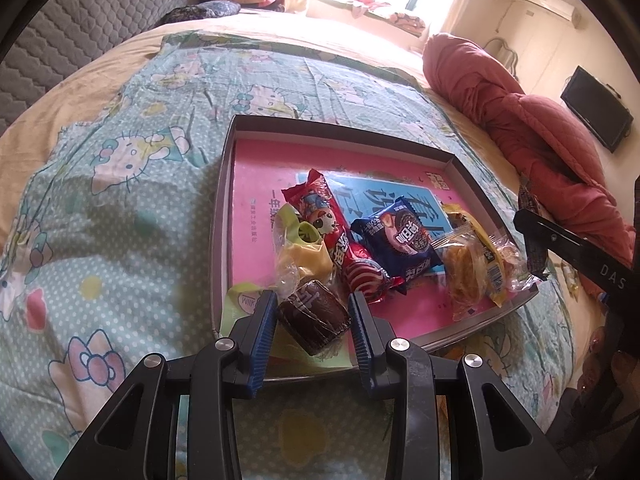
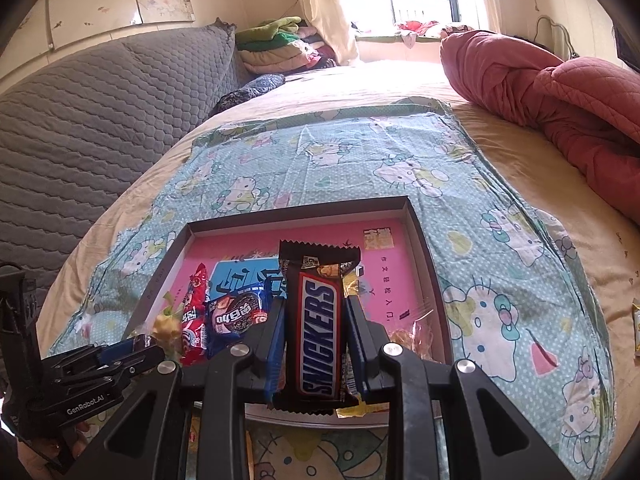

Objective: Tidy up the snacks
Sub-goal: 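Lower the chocolate and Snickers bar down into the tray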

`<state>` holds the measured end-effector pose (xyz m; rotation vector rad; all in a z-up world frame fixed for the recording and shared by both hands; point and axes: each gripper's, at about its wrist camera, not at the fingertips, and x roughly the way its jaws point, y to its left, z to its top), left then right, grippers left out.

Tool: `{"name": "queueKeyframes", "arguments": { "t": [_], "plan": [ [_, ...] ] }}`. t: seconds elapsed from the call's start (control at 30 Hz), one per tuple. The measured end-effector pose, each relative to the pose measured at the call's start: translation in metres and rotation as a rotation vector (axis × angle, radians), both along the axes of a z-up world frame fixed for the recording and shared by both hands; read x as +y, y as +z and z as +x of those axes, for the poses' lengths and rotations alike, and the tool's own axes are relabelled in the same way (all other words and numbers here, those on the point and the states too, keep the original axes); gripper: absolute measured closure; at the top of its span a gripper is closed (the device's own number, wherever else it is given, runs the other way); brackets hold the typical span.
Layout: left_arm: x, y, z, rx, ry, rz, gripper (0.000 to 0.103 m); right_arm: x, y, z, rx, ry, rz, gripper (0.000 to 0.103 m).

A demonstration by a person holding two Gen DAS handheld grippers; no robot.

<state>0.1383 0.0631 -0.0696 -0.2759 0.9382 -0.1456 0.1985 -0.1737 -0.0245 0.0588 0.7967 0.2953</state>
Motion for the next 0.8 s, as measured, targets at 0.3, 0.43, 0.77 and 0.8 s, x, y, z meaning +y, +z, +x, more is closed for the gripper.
{"name": "queueKeyframes", "arguments": {
  "t": [0.3,0.43,0.77,0.8],
  "plan": [
    [0.001,-0.003,0.001,0.013,-0.002,0.0,0.065,0.006,-0.014,0.007,0.037,0.001,-0.015,0.074],
    [0.002,-0.003,0.001,0.015,-0.004,0.0,0.065,0.006,-0.021,0.01,0.054,-0.008,-0.015,0.074],
    [0.002,-0.003,0.001,0.016,-0.006,-0.006,0.065,0.005,-0.024,0.013,0.062,-0.018,-0.026,0.074],
    [0.002,-0.003,0.001,0.016,-0.006,-0.006,0.065,0.005,-0.025,0.014,0.063,-0.02,-0.027,0.074]
  ]
}}
